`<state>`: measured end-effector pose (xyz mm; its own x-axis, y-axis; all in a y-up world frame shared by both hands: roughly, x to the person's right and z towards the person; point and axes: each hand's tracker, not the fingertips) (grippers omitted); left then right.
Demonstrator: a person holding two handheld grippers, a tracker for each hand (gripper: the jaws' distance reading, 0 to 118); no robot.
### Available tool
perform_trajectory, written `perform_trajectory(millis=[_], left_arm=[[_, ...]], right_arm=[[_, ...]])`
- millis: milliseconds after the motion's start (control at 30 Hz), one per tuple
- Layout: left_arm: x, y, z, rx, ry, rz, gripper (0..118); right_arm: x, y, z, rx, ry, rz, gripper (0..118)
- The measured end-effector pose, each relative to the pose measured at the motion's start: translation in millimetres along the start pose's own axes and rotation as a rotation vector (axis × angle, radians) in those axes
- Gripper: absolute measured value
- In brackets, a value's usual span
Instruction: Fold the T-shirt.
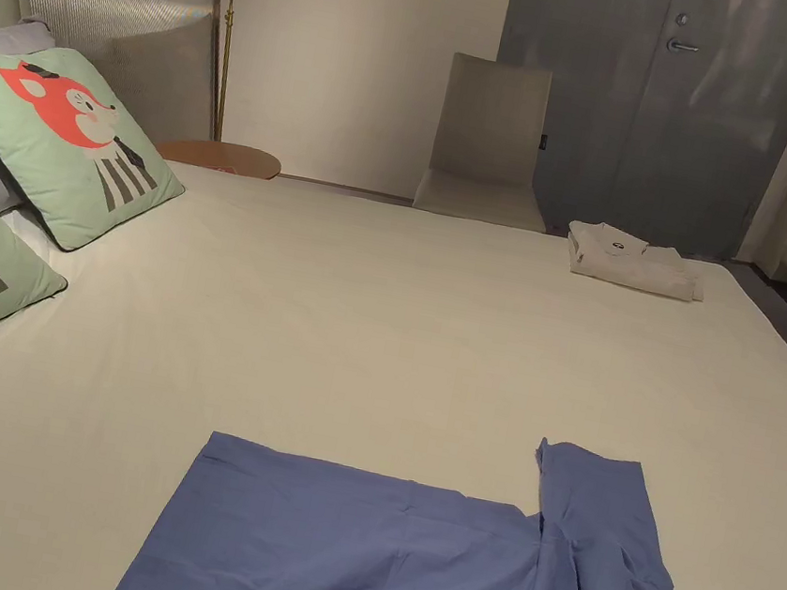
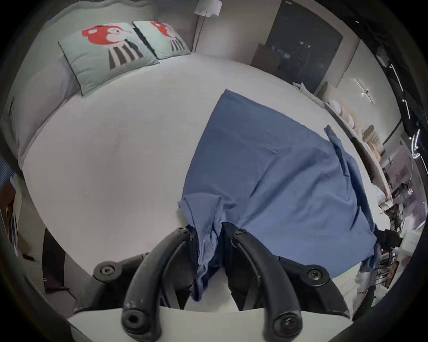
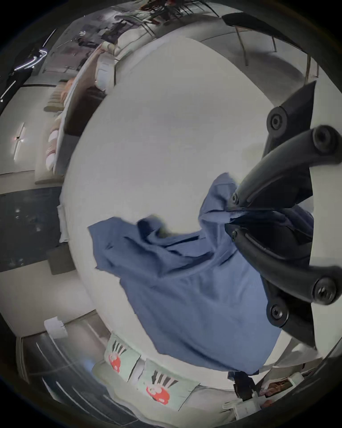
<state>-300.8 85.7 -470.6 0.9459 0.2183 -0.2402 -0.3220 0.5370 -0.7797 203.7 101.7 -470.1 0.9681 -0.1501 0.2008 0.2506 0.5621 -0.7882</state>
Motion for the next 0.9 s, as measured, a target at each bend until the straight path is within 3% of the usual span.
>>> perform_trajectory(millis=[67, 100, 133, 167, 200, 233, 267, 467, 500, 533, 567, 600, 633, 667, 700, 767, 900], left_arm=[[2.1, 1.1, 2.4, 0.01, 0.001, -0.004, 16], [3.4, 1.6, 5.0, 0.018, -0.002, -0.009, 25], [4.8, 3.3, 8.4, 0.033, 0.001, -0.016, 39], [5.9, 5.1, 12.9, 0.054, 0.009, -0.023, 58], [6.2, 7.7, 20.0, 0.096, 0.001, -0.029, 83], [7.9, 12.4, 30.2, 0.15, -0.015, -0.026, 99], [10.8, 17.7, 37.5, 0.194, -0.022, -0.032, 107], [49.4, 61.1, 104.6, 0.574, -0.051, -0.128, 104], [55.7, 66.9, 114.9, 0.625, -0.064, -0.139, 102], [62.5, 73.5, 122.5, 0.671, -0.065, -0.144, 90], [67.3, 77.6, 127.9, 0.705, -0.066, -0.155, 69], [71.9, 81.5, 132.3, 0.73, -0.063, -0.173, 33], [76.2, 85.6, 134.3, 0.747, -0.054, -0.178, 10], [78.4, 89.0, 132.9, 0.747, -0.054, -0.176, 1], [80.2, 91.5, 132.7, 0.746, -0.06, -0.182, 1], [80.9, 97.6, 129.0, 0.719, -0.09, -0.19, 1], [79.9, 118.2, 101.9, 0.644, -0.098, -0.198, 1]], right_arm=[[1.0, -2.3, -1.1, -0.002, -0.006, 0.005, 10], [0.0, -2.4, 0.0, 0.009, -0.008, 0.019, 12], [-1.7, -1.8, 2.4, 0.038, -0.012, 0.045, 23], [-2.8, -1.0, 6.6, 0.073, -0.032, 0.06, 44], [-5.6, 1.0, 11.6, 0.12, -0.048, 0.087, 78], [-8.6, 5.1, 19.3, 0.176, -0.055, 0.121, 98], [-11.2, 8.6, 25.4, 0.221, -0.053, 0.128, 106], [-47.2, 49.9, 79.2, 0.605, -0.057, 0.182, 105], [-52.7, 55.6, 86.2, 0.652, -0.037, 0.185, 105], [-57.7, 59.4, 92.8, 0.699, -0.021, 0.177, 102], [-62.6, 63.3, 97.2, 0.734, -0.007, 0.167, 90], [-67.4, 66.6, 100.9, 0.76, -0.004, 0.156, 63], [-71.7, 69.9, 102.3, 0.766, -0.013, 0.144, 37], [-74.6, 72.4, 102.4, 0.764, -0.01, 0.139, 13], [-75.7, 75.3, 100.0, 0.77, 0.001, 0.127, 4], [-77.0, 78.8, 97.7, 0.766, 0.043, 0.119, 1], [-80.6, 84.6, 83.0, 0.738, 0.036, 0.144, 1]])
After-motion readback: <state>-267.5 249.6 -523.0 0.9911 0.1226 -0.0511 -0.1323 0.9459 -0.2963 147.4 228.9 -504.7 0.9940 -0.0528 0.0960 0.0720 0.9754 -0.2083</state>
